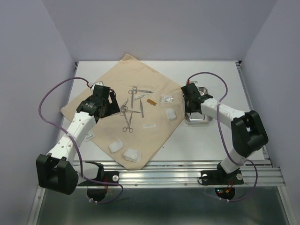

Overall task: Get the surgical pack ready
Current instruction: Place the medical item in the container, then pick up the medical item from the surgical kit.

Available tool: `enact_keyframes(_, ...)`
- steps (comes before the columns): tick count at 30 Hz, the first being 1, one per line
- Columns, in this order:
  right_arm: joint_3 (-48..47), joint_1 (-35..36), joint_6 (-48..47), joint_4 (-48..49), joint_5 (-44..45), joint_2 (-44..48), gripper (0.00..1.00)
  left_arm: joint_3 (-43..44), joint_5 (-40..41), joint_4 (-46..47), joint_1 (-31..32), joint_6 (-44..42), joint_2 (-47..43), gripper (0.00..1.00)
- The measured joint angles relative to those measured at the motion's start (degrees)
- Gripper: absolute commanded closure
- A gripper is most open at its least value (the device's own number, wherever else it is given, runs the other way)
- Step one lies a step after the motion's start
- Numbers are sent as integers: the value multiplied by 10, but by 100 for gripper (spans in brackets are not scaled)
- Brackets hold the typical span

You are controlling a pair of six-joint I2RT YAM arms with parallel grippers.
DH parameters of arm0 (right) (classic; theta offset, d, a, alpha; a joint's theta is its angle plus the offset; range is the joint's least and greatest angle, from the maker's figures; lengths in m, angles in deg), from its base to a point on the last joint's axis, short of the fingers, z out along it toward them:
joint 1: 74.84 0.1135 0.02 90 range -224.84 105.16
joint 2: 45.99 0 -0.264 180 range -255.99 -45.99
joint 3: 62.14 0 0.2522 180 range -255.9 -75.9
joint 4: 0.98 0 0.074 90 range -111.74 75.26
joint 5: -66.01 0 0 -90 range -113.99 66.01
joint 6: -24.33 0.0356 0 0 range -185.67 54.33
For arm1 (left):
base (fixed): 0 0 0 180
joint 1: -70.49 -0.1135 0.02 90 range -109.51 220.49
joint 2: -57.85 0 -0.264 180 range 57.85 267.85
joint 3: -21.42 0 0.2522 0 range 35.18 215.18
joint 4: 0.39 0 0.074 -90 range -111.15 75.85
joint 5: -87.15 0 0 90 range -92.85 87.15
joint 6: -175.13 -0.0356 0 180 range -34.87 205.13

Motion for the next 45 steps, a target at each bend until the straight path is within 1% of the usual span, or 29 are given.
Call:
enact_keyframes(2,0,0,-3,2,-5,0,87,0,0,0,0,0,2,1)
enact_keyframes(4,0,0,-5,9,-12,0,69,0,0,0,0,0,4,1)
enact_keyframes(5,0,0,-9,12,-16,0,65,0,0,0,0,0,4,1)
enact_keyframes(14,1,0,-16,16,-20,0,64,0,2,0,0,0,4,1)
enact_keyframes(20,-26,8,-20,-16,-20,25,64,0,3,0,0,0,4,1)
enact_keyframes(22,-47,21,-17,-20,-19,37,64,0,3,0,0,0,4,1)
enact_keyframes(25,-85,67,-4,-22,-10,35,64,0,5,0,0,0,4,1)
enact_keyframes(27,-116,107,4,-23,0,16,64,0,7,0,0,1,4,1)
enact_keyframes(29,-169,151,13,-26,6,-35,64,0,8,0,0,1,4,1)
enact_keyframes(33,-251,203,27,-31,0,-143,63,0,15,0,0,1,1,1)
enact_keyframes(35,-296,213,33,-40,-7,-202,62,0,19,-2,0,1,-3,1)
enact_keyframes(36,-312,214,35,-45,-7,-217,61,0,21,-2,0,1,-5,1)
enact_keyframes(37,-336,215,38,-50,-10,-245,57,0,23,-3,0,1,-7,1)
enact_keyframes(40,-383,218,44,-63,-14,-291,51,0,26,-5,-1,1,-12,1)
enact_keyframes(43,-433,218,48,-72,-18,-327,50,0,26,-5,-3,1,-14,1)
enact_keyframes(45,-455,219,49,-72,-21,-342,53,0,26,-4,-3,1,-14,1)
